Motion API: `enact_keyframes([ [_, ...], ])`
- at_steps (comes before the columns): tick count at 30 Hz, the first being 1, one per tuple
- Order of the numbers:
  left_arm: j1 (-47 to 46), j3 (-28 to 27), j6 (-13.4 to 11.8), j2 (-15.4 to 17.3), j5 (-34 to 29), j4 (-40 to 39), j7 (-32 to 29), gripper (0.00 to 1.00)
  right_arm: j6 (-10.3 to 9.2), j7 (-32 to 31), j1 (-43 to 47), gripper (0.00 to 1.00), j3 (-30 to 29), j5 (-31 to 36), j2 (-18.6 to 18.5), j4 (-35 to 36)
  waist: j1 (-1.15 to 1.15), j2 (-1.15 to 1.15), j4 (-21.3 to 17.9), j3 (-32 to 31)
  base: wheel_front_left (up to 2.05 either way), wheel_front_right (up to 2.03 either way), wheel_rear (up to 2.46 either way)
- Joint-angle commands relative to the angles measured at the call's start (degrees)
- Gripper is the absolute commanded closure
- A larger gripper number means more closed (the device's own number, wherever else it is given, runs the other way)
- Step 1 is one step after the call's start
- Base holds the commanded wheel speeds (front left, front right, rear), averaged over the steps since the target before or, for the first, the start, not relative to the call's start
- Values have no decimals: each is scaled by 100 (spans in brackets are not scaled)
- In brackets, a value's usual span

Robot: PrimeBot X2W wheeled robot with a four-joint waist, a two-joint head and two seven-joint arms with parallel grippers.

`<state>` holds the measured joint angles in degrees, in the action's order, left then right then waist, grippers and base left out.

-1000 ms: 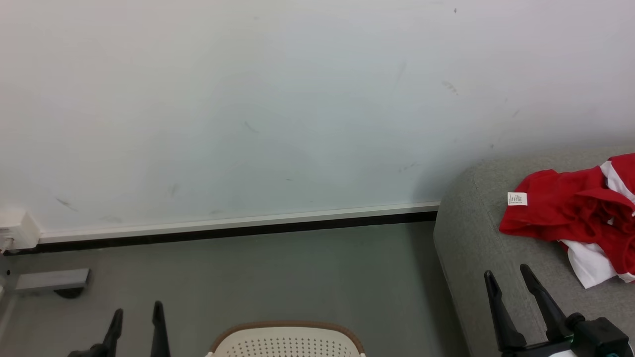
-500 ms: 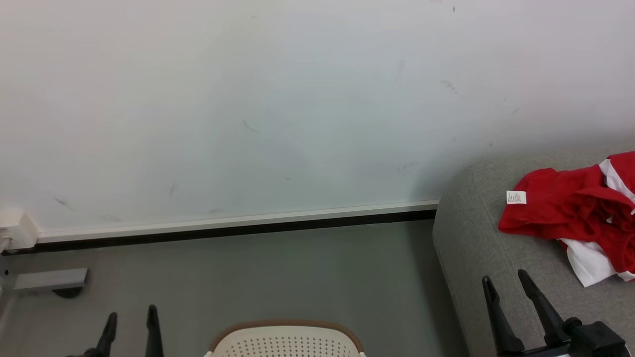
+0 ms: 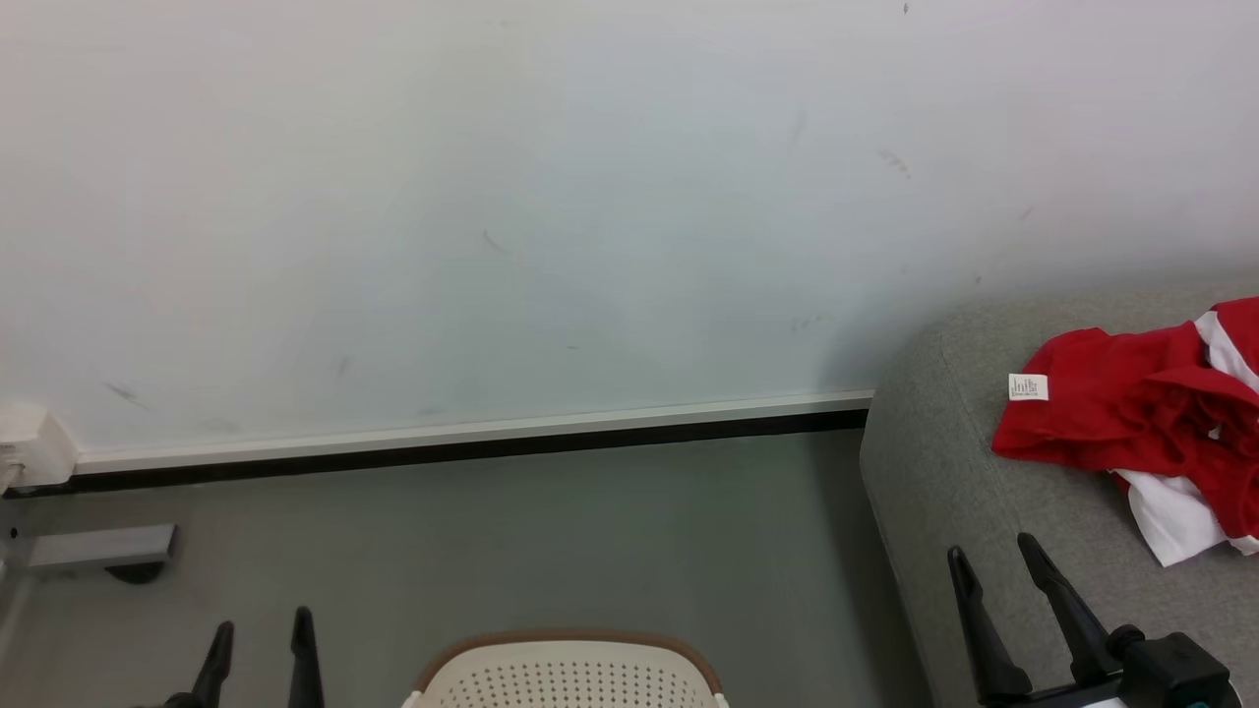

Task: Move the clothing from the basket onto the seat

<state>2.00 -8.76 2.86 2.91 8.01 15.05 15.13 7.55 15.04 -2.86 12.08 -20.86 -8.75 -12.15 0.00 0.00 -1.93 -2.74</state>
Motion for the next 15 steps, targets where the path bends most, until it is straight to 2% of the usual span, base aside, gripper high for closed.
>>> enact_keyframes([
  [1, -39, -30, 5, 15, -59, 25, 2, 0, -13, 18, -55, 0, -5, -38, -5, -20, 0, 0, -1, 2, 0, 0, 0],
  [15, -86, -8, 84, 6, 11, 107, 2, 0, -13, 18, -149, 0, 55, -105, 37, -126, 0, 0, 5, 64, 0, 0, 0],
])
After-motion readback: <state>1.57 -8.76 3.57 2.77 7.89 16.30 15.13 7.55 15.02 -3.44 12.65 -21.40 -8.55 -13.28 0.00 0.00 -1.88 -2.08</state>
